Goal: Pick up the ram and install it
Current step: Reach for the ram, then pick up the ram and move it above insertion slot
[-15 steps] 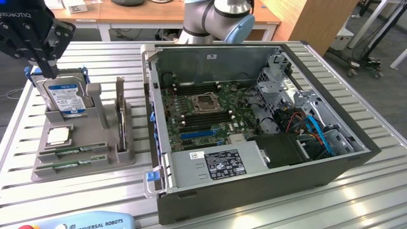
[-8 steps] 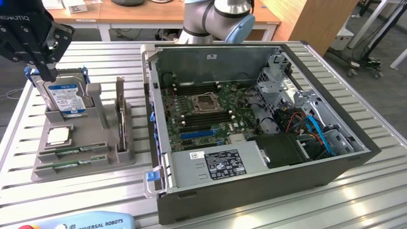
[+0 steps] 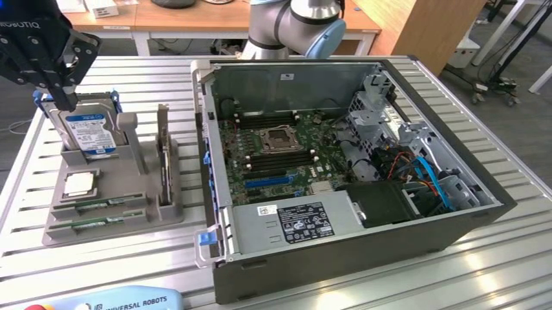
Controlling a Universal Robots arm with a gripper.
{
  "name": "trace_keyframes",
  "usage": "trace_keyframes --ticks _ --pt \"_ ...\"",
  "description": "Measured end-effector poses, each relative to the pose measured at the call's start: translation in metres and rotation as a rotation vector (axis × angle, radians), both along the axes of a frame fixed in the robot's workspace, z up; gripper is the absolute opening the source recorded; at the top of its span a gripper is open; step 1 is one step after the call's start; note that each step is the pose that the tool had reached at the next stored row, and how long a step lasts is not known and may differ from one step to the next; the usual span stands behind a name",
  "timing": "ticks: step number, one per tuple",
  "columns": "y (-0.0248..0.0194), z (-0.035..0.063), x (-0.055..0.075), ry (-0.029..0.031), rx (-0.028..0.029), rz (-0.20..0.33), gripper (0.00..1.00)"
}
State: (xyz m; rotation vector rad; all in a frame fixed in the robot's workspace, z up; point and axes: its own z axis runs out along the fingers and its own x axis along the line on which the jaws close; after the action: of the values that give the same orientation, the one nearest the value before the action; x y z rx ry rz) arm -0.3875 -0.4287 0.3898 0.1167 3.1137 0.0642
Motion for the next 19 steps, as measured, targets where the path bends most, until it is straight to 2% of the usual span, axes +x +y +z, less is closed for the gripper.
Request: trace_keyframes --ticks 19 --pt "0.0 0.0 0.0032 -0.0001 0.0 0.001 0.1"
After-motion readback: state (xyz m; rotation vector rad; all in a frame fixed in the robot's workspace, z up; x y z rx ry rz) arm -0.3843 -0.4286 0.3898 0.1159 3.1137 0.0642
